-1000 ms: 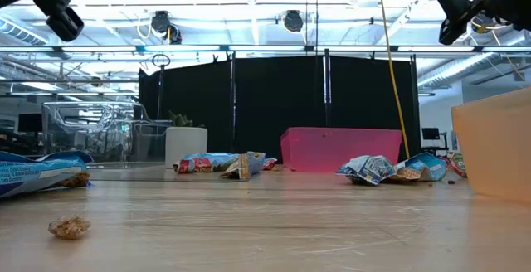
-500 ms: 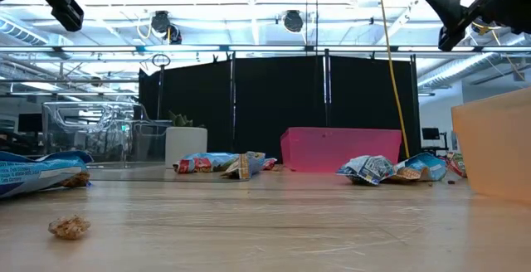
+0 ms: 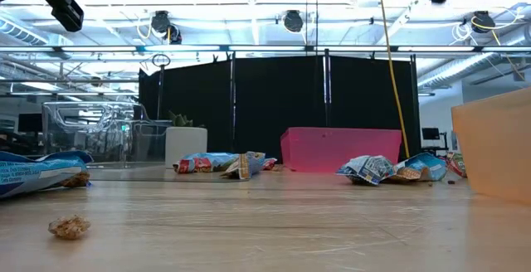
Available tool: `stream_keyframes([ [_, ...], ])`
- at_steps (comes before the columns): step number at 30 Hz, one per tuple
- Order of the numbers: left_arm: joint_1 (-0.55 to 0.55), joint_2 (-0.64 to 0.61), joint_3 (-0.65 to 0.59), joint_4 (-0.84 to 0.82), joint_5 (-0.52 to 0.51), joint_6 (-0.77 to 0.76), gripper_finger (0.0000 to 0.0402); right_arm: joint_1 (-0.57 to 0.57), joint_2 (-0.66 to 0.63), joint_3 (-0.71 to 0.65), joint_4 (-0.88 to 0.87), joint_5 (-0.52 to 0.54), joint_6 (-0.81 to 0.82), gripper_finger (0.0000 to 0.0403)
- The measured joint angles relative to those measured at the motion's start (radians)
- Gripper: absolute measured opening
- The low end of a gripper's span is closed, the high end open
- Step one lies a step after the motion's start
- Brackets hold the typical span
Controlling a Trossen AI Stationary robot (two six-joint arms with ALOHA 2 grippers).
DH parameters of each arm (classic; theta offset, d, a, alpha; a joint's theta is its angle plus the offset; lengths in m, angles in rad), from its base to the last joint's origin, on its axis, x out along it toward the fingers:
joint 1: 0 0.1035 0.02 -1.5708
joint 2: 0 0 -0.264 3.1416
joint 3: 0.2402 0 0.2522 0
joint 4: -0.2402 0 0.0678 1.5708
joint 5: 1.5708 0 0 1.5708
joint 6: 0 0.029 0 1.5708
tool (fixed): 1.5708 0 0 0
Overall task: Pick and place Granola Bars by type
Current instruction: Put the red granola bar into the red bin
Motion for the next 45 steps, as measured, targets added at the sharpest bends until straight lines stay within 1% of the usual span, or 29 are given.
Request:
stream_keyframes([
  [7,0.000,0.000,0.000,0.000,0.000,0.000,0.0184,0.000,0.175,0.348,-0.317,-0.026,-0.107,0.0251],
  [13,0.000,0.000,0.000,0.000,0.000,0.000,0.0184,0.000,0.330,0.633,-0.689,-0.027,-0.184,0.0251],
  [16,0.000,0.000,0.000,0.000,0.001,0.000,0.0184,0.000,0.402,0.745,-0.840,-0.017,-0.238,0.0251],
  [19,0.000,0.000,0.000,0.000,0.001,0.000,0.0184,-0.001,0.466,0.819,-0.970,0.029,-0.277,0.0251],
  [22,0.000,0.000,0.000,0.000,0.001,-0.001,0.0184,-0.011,0.515,0.845,-1.090,0.058,-0.290,0.0251],
  [30,0.000,0.000,0.000,0.000,0.002,-0.001,0.0184,-0.021,0.618,0.846,-1.334,0.053,-0.343,0.0251],
  [35,0.000,0.000,0.000,0.000,0.003,-0.001,0.0184,-0.021,0.651,0.846,-1.392,0.052,-0.377,0.0251],
  [39,0.000,0.000,0.000,0.000,0.003,-0.001,0.0184,-0.021,0.666,0.846,-1.441,0.025,-0.401,0.0251],
  [45,0.000,0.000,0.000,0.000,0.003,-0.001,0.0184,-0.021,0.672,0.846,-1.568,0.028,-0.418,0.0251],
])
